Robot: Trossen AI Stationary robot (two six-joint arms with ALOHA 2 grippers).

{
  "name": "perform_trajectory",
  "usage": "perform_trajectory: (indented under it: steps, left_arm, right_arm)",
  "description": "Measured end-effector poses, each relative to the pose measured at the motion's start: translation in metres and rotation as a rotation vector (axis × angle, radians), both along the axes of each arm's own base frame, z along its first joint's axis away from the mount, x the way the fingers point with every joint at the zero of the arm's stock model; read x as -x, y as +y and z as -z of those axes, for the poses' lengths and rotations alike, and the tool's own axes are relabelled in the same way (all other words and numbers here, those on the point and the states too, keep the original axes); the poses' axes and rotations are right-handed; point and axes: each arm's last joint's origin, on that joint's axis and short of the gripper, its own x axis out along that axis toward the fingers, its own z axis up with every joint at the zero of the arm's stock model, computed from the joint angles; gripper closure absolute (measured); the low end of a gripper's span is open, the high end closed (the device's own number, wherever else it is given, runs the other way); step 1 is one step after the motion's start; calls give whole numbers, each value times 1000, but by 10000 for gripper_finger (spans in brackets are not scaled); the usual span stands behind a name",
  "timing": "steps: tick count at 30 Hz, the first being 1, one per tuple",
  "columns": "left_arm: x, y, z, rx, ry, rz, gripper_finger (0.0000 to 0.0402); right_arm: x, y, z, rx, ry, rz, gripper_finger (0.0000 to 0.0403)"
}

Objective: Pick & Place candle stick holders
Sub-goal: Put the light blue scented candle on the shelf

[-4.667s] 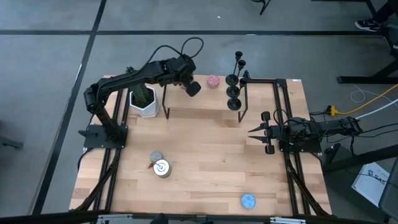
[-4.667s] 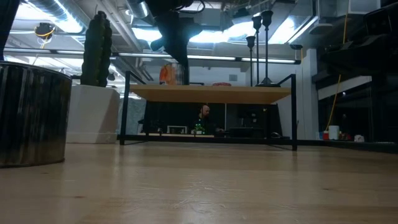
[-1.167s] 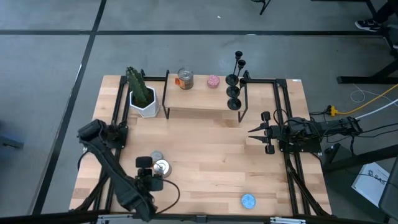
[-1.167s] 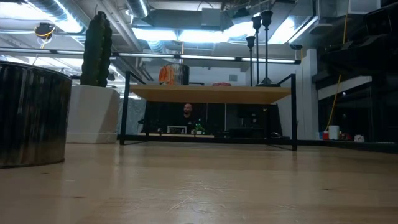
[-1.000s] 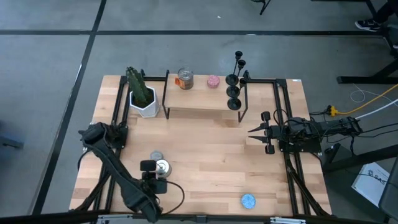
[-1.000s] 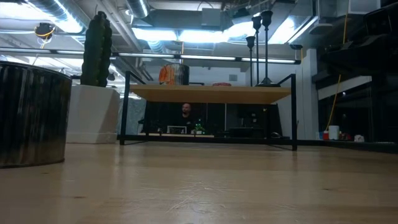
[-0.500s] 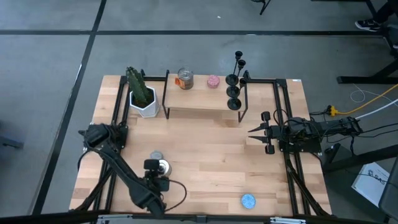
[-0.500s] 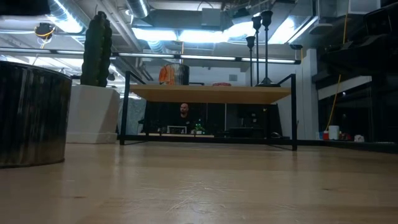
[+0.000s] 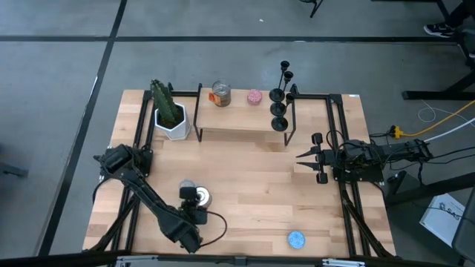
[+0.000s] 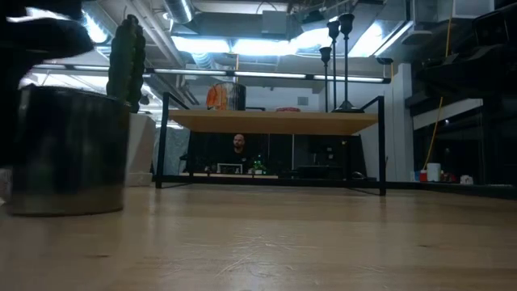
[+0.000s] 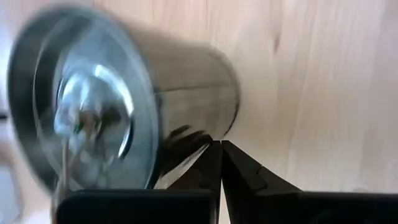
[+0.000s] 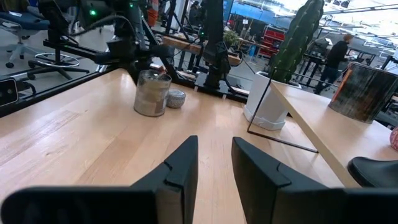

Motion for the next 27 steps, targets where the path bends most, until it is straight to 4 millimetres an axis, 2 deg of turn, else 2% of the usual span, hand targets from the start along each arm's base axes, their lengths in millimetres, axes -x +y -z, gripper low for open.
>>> perform_trajectory:
  steps: [7, 11, 15, 20, 27]
  left_arm:
    - [-36, 11, -2, -4, -204, 56, 398]
    - [-52, 21, -2, 44, -199, 95, 399]
    - [-60, 28, -4, 109, -157, 108, 391]
    - [-57, 28, -13, 87, -138, 110, 366]
    - [-28, 24, -36, 34, -147, 39, 317]
  right_arm:
    - [0, 0, 0, 0, 0, 0, 302]
    - [0, 0, 0, 0, 0, 0, 302]
    - [0, 0, 0, 0, 0, 0, 302]
    - [0, 0, 0, 0, 0, 0, 302]
    - [0, 0, 0, 0, 0, 0, 302]
